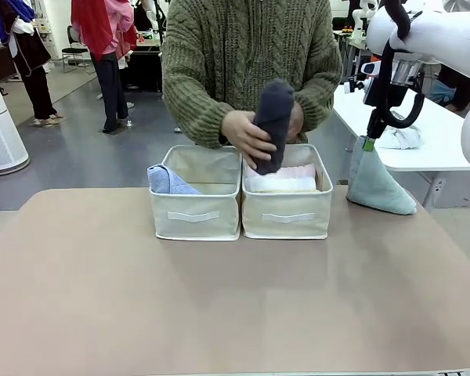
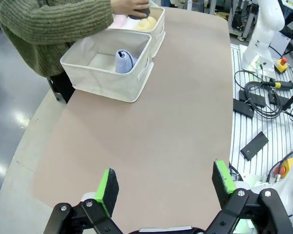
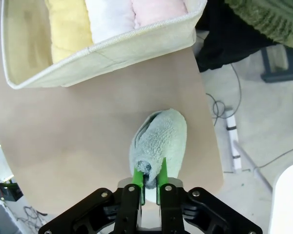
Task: Sort the towels based on their folding style.
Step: Pick up another triangle-folded towel from the table and place it in the left Fabric basket.
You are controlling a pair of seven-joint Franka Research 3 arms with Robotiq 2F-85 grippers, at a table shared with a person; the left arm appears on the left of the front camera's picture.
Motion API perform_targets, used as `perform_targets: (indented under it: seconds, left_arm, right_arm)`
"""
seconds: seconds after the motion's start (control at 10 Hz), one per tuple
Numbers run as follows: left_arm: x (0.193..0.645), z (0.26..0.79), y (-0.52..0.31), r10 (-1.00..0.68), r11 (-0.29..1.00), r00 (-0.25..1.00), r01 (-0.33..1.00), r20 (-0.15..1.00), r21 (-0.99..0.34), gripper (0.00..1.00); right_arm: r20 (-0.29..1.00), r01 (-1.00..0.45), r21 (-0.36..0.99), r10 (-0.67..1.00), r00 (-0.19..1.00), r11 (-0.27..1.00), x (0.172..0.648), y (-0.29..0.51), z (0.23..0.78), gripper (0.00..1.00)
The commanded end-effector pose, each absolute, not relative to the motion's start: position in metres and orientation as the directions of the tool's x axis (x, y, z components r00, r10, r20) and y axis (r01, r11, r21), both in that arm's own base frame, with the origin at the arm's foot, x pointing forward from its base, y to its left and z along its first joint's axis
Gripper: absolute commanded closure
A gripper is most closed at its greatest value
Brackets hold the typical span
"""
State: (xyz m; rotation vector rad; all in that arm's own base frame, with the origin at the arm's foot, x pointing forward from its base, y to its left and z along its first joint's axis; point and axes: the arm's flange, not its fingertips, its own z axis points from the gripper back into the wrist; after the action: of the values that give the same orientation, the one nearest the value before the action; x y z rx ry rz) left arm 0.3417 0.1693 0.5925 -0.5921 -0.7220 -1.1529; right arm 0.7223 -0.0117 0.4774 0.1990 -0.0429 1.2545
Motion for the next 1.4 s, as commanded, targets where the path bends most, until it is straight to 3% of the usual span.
perform_targets:
  seconds: [0.0, 0.4, 0.6, 0.8, 1.0, 1.2, 1.3]
  left_arm:
    - [0.341, 0.59, 0.168, -0.586, 0.306, 0.207, 0.952, 0.783, -0.023, 0.0]
    - [0.341, 0.59, 0.168, -0.586, 0.306, 0.207, 0.952, 0.783, -0.023, 0.0]
    - [0.341, 0.59, 0.168, -0.586, 0.306, 0.207, 0.952, 0.783, -0.023, 0.0]
    - [0.341, 0.59, 0.168, -0.586, 0.306, 0.207, 0.952, 0.783, -0.023, 0.0]
    - [0.341, 0.59, 0.168, -0.586, 0.306, 0.207, 0.952, 0.783, -0.023, 0.0]
    - [0.341, 0.59, 0.168, -0.586, 0.306, 0.207, 0.952, 0.783, -0.023, 0.0]
    - [0.341, 0.59, 0.168, -0.586, 0.306, 0.207, 0.952, 0.783, -0.023, 0.0]
  right_arm:
    - [0.176, -0.948, 0.142, 0.935, 0.307, 0.284, 0.733, -0.013, 0.482, 1.0]
    - [0.171, -0.936, 0.169, 0.926, 0.338, 0.31, 0.703, 0.003, 0.512, 1.0]
    - [0.127, -0.946, 0.136, 0.941, 0.313, 0.296, 0.634, 0.039, 0.563, 1.0]
    - [0.117, -0.973, 0.119, 0.97, 0.214, 0.2, 0.545, 0.078, 0.603, 1.0]
    - [0.083, -0.984, 0.087, 0.983, 0.166, 0.159, 0.503, 0.088, 0.61, 1.0]
    - [-0.009, -0.934, -0.013, 0.934, 0.358, 0.358, 0.483, 0.022, 0.627, 1.0]
    - [0.035, -0.896, -0.065, 0.899, 0.437, 0.439, 0.455, -0.023, 0.642, 1.0]
